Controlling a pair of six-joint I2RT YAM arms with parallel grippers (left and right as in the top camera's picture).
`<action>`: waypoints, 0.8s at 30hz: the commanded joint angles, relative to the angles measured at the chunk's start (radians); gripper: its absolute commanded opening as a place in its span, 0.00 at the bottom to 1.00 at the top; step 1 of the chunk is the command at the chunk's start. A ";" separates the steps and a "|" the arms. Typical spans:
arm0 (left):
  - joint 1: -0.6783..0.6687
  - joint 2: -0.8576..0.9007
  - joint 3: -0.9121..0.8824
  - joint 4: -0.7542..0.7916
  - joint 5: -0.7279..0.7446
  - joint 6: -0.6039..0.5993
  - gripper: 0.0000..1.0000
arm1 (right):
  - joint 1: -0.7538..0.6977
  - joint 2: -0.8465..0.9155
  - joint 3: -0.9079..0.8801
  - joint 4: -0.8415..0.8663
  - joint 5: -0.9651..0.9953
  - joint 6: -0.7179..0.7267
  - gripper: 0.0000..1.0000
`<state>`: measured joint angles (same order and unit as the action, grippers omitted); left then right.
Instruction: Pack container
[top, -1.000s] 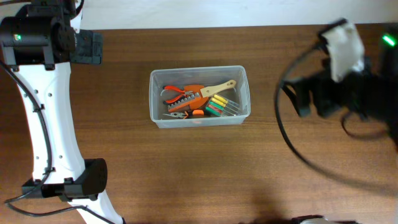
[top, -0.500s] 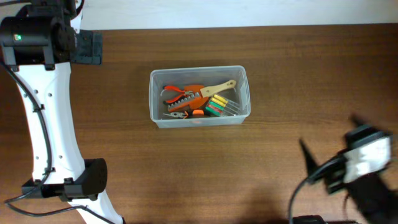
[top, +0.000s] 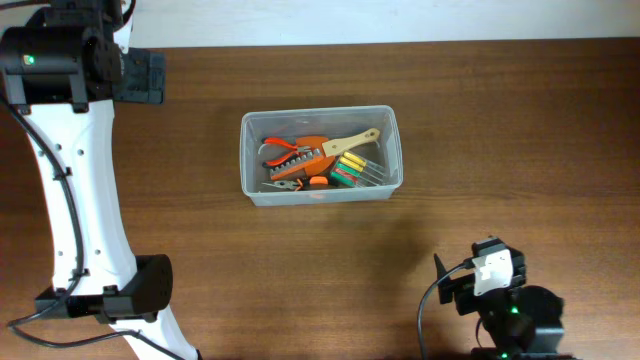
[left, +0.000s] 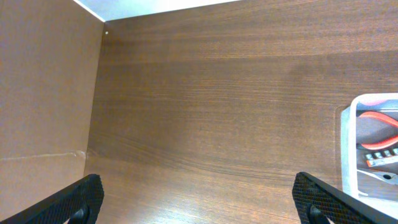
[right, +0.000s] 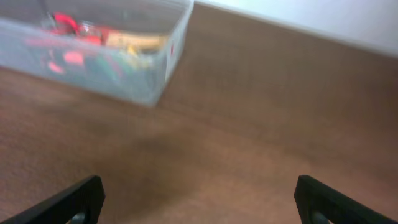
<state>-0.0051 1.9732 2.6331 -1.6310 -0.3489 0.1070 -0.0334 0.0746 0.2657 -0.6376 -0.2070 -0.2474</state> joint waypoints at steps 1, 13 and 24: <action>0.002 -0.003 0.001 0.002 -0.007 -0.013 0.99 | -0.006 -0.043 -0.080 0.039 0.009 0.090 0.98; 0.002 -0.003 0.001 -0.001 -0.007 -0.013 0.99 | -0.006 -0.048 -0.111 0.054 0.016 0.103 0.98; 0.001 -0.003 0.001 -0.002 -0.007 -0.013 0.99 | -0.006 -0.049 -0.111 0.054 0.016 0.103 0.99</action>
<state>-0.0051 1.9732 2.6331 -1.6314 -0.3489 0.1074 -0.0334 0.0380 0.1623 -0.5888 -0.2028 -0.1562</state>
